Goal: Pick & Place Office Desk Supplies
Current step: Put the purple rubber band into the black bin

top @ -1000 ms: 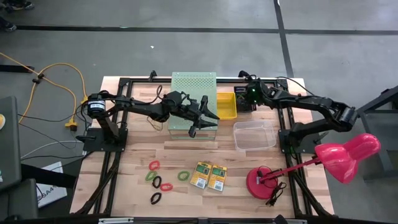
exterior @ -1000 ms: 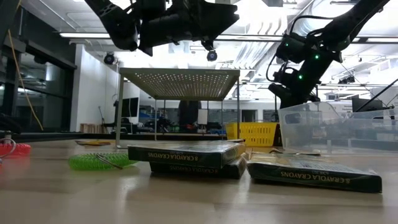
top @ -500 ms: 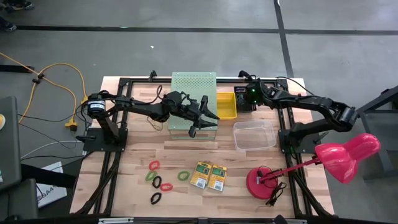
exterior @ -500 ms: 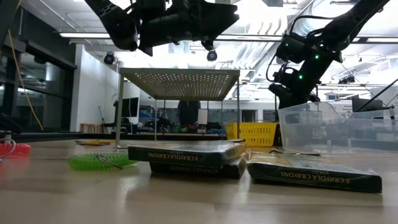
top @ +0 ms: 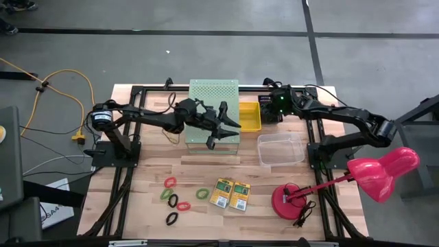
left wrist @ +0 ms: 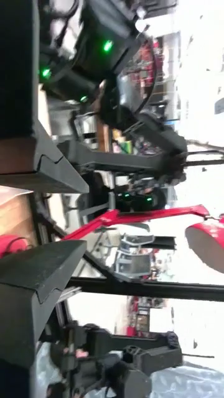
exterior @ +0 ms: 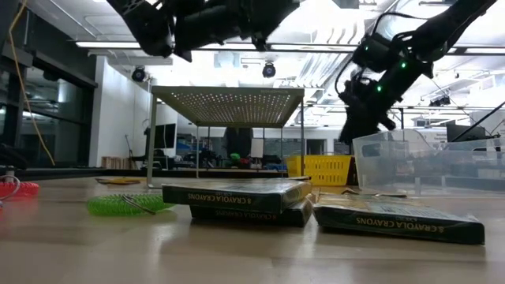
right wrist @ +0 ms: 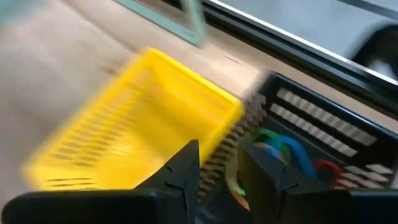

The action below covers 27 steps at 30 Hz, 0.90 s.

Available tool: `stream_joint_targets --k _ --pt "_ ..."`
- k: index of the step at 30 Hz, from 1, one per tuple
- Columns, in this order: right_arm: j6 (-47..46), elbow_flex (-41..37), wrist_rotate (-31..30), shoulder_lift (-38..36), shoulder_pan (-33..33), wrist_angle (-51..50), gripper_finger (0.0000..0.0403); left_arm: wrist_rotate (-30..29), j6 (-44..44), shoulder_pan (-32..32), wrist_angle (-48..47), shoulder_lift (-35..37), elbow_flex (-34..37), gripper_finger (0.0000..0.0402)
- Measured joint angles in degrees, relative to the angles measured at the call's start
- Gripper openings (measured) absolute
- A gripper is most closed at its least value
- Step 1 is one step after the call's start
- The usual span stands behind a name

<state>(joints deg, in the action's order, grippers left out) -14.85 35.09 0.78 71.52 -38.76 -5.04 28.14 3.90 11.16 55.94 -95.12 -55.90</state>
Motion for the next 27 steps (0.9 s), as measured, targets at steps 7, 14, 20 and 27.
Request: stream_joint_targets --k 7,14,20,27 --pt "-0.35 0.0 8.68 -3.89 1.57 1.69 0.0095 -0.39 -0.49 0.13 -6.33 4.9 0.0 0.0128" --pt "0.03 0.0 8.39 -4.63 3.54 1.66 0.0095 -14.99 -6.74 -0.12 -34.9 14.95 0.0 0.0128" --pt "0.08 0.0 8.15 -4.63 3.52 2.12 0.0095 -25.93 -4.97 -1.72 -59.14 28.14 0.0 0.0128" --pt "0.09 0.0 8.16 -4.63 3.52 2.72 0.0095 -36.77 3.92 -4.37 -77.38 34.83 -0.02 0.0128"
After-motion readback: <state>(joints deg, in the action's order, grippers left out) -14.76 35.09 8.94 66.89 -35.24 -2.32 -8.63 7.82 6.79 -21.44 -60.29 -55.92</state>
